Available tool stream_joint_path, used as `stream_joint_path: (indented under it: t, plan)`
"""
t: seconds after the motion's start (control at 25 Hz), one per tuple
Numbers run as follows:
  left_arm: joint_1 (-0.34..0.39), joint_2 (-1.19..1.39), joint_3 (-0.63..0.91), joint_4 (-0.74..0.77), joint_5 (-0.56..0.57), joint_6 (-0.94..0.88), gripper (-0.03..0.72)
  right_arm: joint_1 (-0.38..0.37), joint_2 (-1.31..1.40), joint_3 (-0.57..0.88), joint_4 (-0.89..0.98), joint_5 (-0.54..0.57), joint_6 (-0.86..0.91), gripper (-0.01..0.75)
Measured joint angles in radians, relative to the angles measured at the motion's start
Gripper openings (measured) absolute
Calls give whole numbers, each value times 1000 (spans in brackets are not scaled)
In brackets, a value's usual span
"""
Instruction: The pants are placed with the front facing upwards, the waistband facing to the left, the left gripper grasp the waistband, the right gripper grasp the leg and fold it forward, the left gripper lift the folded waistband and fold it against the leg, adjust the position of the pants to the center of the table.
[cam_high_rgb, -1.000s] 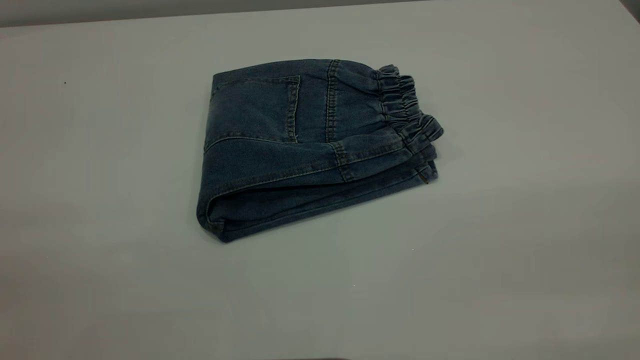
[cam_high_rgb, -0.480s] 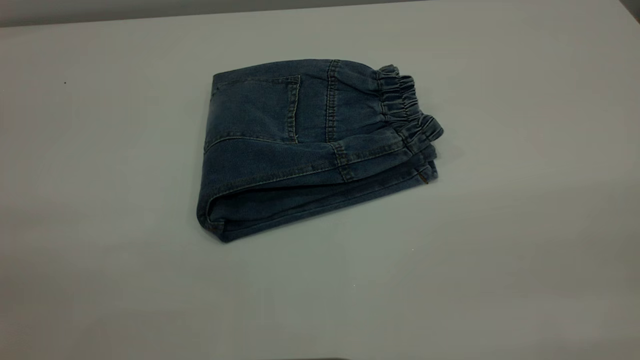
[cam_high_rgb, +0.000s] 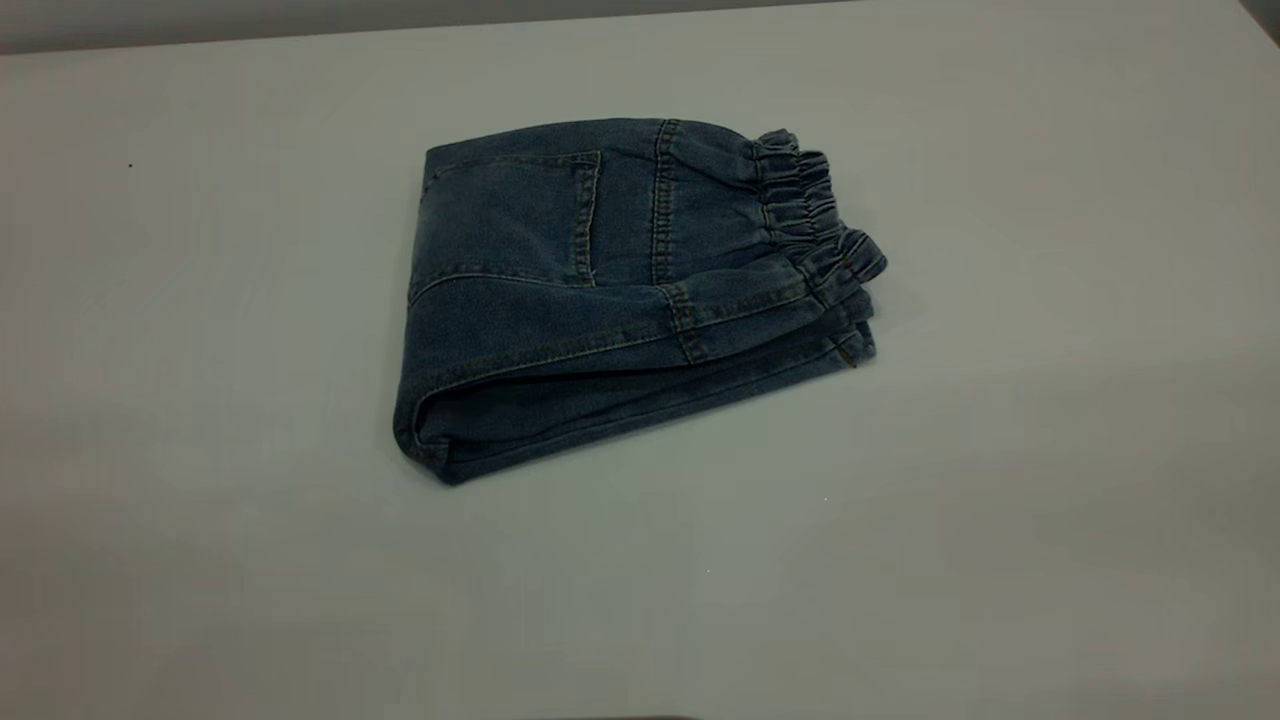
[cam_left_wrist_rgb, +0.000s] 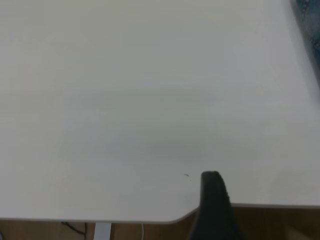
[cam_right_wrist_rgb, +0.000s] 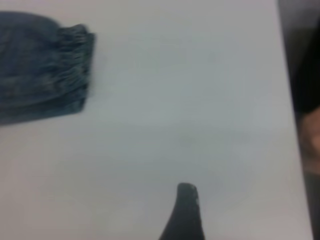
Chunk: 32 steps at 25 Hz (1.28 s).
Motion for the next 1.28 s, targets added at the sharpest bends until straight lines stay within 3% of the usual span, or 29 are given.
stream_joint_path:
  t: [0.2, 1.28]
  plan:
    - [0, 0, 0, 0, 0, 0, 454, 0, 0, 1, -63, -5, 81, 537]
    - [0, 0, 0, -1, 0, 0, 454, 0, 0, 1, -7, -5, 4, 537]
